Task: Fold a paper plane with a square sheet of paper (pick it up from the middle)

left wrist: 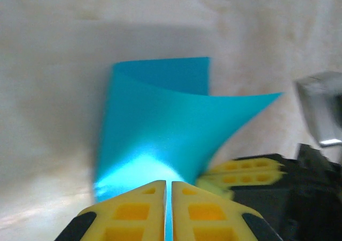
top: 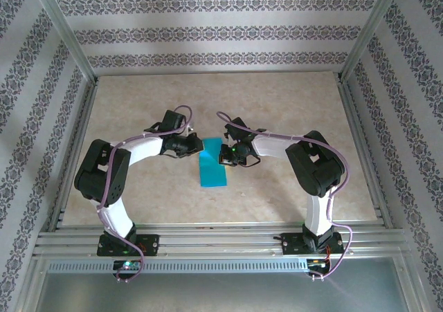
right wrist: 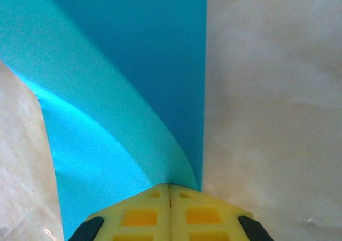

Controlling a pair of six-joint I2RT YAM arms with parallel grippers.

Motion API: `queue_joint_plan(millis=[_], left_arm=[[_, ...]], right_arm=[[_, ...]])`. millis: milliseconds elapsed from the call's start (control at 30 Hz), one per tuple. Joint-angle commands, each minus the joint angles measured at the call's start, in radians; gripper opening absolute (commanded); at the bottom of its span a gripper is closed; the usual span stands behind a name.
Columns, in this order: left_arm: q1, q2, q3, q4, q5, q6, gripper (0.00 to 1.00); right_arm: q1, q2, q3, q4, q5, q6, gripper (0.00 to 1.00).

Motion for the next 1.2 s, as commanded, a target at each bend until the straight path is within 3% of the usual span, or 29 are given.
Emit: queue_joint_plan(millis=[0,300,633,1167], left_arm=[[-0.019,0.028,0.006,0.091,0.04,-0.05,0.12],[-0.015,0.17,0.082,0.051,-0.011,-0.03,0.12],[0.045,0.208,0.073,0.018,-0.071,-0.021,0.13],[0.138,0.249,0.148,0.003,-0.071,0.012,0.12]], right_arm=[[-0.02,0.139,-0.092,-0.273,0.286,-0.018,0.07],[-0.019,0.141,-0.101,-0.275,0.284,-0.023,0.07],[-0.02,0.14,-0.126,-0.275,0.295,-0.032,0.07],[-0.022,0.142,-0.136,-0.272,0.304,-0.033,0.07]])
